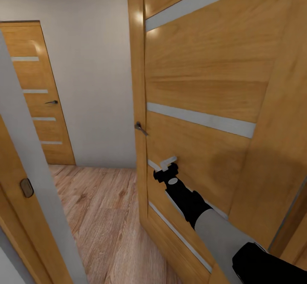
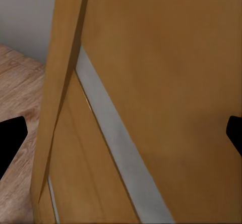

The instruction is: Move the two storage containers from the living room to the garage. In the garage, place one container on the floor and stack the other container on top of it (either order is fine).

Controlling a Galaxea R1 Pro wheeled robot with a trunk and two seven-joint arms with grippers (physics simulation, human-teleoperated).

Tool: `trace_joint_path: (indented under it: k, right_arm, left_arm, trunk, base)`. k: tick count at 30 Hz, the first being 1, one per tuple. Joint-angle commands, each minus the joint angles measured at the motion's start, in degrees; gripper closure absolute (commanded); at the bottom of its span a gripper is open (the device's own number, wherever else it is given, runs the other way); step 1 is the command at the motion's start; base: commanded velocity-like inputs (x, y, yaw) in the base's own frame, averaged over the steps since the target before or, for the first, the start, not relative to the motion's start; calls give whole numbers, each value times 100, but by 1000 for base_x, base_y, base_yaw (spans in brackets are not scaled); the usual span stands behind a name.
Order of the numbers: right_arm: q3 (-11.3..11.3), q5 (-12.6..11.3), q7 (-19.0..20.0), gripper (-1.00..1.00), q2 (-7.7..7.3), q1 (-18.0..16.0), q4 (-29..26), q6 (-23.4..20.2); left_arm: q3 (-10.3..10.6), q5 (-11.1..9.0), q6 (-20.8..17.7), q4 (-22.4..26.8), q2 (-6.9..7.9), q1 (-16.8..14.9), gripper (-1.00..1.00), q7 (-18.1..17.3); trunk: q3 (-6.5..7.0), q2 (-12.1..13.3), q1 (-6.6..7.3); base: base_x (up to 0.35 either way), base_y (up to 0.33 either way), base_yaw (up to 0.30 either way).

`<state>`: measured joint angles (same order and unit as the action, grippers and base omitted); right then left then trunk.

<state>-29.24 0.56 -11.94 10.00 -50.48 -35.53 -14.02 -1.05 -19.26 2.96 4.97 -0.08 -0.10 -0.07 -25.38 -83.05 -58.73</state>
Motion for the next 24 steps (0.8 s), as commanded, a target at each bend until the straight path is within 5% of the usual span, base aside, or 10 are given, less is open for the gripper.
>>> trace_joint_path:
  k: [1, 13, 24]
  right_arm:
    - [7, 35, -65, -100, 0, -3, 12, -53]
    - [6, 41, -170, -100, 0, 1, 136, -77]
    - [5, -26, -1063, -100, 0, -4, 384, 452]
  left_arm:
    - [-10, -22, 12, 4, -1, 1, -100, -1]
    - [-15, -33, 13, 4, -1, 1, -100, 0]
    - [-18, -51, 20, 5, -1, 1, -100, -2]
  trunk:
    - [-7, -3, 0]
    - [-7, -3, 0]
    - [-7, -3, 0]
  base:
    - [0, 0, 0]
    - [0, 0, 0]
    - [0, 0, 0]
